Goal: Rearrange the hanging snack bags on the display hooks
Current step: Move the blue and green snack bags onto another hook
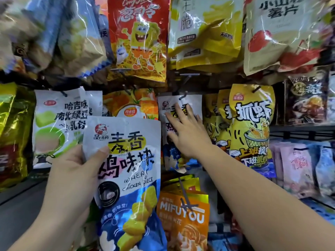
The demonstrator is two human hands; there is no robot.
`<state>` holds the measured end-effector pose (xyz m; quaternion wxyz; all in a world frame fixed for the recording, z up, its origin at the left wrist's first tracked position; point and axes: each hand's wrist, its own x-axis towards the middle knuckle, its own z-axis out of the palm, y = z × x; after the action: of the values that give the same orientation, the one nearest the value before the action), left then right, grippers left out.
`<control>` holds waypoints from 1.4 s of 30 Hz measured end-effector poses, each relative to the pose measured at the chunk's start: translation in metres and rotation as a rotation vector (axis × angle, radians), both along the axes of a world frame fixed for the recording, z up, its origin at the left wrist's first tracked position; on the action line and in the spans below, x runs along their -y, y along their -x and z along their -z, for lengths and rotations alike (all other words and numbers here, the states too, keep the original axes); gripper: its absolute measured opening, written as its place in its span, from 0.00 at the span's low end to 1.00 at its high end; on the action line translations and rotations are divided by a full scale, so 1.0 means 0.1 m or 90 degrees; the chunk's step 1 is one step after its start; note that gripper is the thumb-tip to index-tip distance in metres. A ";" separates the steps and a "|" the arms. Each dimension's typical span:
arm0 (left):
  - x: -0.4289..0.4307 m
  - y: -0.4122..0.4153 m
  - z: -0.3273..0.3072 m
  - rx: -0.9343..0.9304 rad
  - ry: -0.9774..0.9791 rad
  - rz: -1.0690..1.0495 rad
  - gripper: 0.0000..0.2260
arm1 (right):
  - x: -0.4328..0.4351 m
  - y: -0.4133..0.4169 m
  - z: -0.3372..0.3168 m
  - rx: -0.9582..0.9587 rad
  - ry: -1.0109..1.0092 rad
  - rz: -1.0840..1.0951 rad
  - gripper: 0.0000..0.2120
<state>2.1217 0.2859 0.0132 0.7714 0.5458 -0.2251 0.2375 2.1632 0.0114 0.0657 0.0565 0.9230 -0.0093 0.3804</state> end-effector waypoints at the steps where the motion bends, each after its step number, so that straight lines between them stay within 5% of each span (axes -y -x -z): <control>1: 0.01 0.00 0.00 -0.007 0.004 0.007 0.08 | -0.01 0.04 -0.01 0.008 -0.047 -0.038 0.27; 4: 0.06 0.00 0.03 -0.016 0.007 0.015 0.07 | -0.16 0.30 -0.02 0.106 -0.267 -0.201 0.21; 8: 0.17 0.01 0.01 -0.019 0.015 0.016 0.06 | -0.47 0.73 0.08 0.165 -0.637 -0.407 0.38; 12: 0.29 0.02 0.01 -0.011 0.007 0.022 0.06 | -0.58 0.92 0.24 0.175 -0.573 -0.431 0.28; 19: 0.49 0.06 -0.03 -0.003 -0.014 0.047 0.02 | -0.45 0.84 0.30 0.245 -0.624 -0.421 0.33; 22: 0.51 0.04 -0.05 0.000 -0.021 0.059 0.17 | -0.43 0.85 0.22 0.264 -0.612 -0.408 0.33; 28: 0.42 0.02 -0.16 0.007 -0.030 0.024 0.16 | -0.29 0.82 -0.10 0.344 -0.591 -0.378 0.29; 32: 0.27 -0.05 -0.16 0.029 -0.029 -0.029 0.28 | -0.16 0.82 -0.36 0.372 -0.554 -0.297 0.26; 42: 0.04 -0.17 -0.11 0.048 0.009 -0.141 0.27 | -0.07 0.77 -0.60 0.380 -0.491 -0.161 0.24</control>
<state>2.1384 0.2815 0.0240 0.7351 0.5528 -0.1904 0.3432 2.0865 0.0180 0.1257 -0.3402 0.7216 -0.0528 0.6006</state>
